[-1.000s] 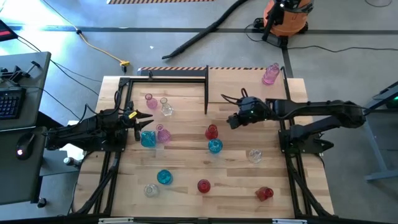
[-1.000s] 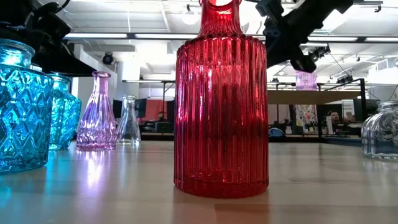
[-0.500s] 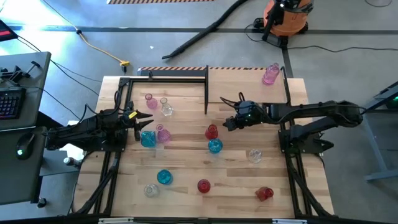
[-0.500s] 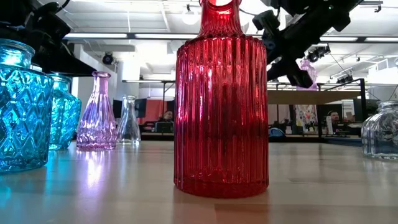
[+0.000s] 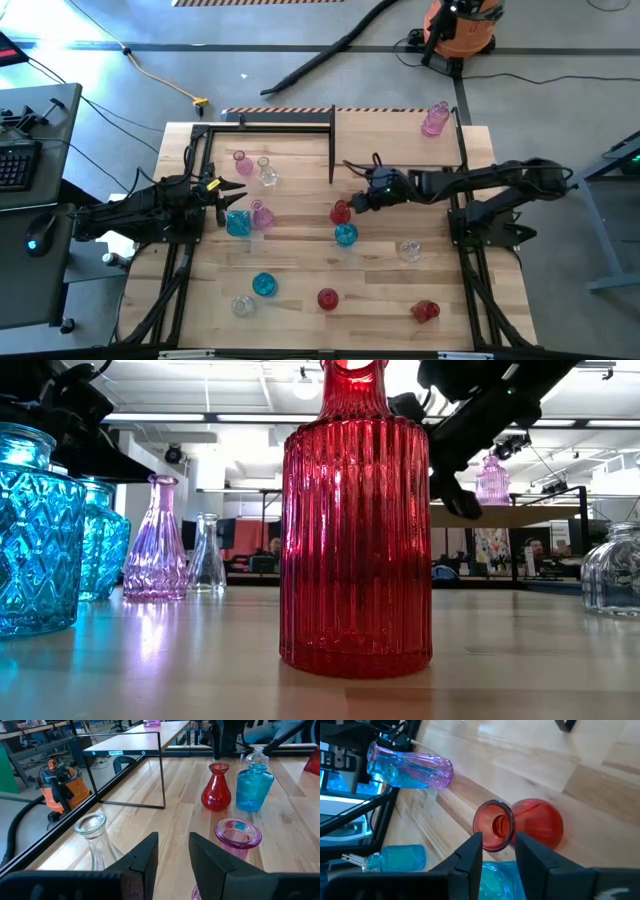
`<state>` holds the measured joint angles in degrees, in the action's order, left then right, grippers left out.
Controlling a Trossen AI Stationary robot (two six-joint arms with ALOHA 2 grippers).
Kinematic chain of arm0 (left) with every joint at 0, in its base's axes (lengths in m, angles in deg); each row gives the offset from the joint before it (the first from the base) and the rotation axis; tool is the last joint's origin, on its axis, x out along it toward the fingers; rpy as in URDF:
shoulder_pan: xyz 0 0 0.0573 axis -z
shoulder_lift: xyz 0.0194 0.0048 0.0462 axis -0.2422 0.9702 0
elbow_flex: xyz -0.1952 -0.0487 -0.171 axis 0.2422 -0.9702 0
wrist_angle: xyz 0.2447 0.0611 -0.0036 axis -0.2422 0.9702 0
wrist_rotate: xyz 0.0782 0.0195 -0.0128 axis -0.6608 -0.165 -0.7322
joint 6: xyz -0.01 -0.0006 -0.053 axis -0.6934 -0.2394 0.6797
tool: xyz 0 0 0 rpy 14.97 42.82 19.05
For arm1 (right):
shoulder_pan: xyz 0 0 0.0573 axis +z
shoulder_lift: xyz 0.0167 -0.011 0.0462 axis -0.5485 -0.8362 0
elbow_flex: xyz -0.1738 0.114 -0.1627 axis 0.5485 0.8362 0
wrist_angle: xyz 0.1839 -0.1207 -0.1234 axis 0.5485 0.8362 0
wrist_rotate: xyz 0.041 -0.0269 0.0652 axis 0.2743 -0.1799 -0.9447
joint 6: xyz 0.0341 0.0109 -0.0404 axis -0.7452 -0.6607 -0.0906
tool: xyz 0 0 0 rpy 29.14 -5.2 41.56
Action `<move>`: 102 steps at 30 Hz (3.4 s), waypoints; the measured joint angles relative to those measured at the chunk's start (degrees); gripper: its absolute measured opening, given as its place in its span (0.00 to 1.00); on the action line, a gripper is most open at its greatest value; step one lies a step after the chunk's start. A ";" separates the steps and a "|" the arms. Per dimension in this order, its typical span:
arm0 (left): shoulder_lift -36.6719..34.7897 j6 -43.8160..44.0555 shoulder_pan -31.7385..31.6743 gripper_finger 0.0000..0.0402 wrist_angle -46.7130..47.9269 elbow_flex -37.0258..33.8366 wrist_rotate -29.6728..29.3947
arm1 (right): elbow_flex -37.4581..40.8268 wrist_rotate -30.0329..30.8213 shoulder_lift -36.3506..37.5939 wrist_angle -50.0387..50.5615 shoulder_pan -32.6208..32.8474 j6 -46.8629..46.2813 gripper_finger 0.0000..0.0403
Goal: Sort vases onto shelf
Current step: Put the top red vase on the shelf
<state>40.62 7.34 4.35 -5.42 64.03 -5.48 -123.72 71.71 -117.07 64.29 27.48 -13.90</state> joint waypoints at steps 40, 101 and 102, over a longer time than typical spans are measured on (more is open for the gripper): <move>0.00 0.05 0.02 0.25 -0.01 -0.01 -0.05 | -0.09 3.76 -4.02 -3.25 1.41 -2.57 0.23; 0.00 0.05 0.02 0.25 -0.04 -0.01 -0.17 | -0.09 1.13 3.46 -1.91 0.60 -10.25 0.00; 0.00 0.06 0.01 0.25 -0.02 -0.01 -0.17 | -0.09 1.14 4.16 -1.29 0.45 -10.24 0.00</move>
<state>40.62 7.40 4.36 -5.44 64.01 -5.66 -123.80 72.85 -112.91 63.00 27.93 -24.14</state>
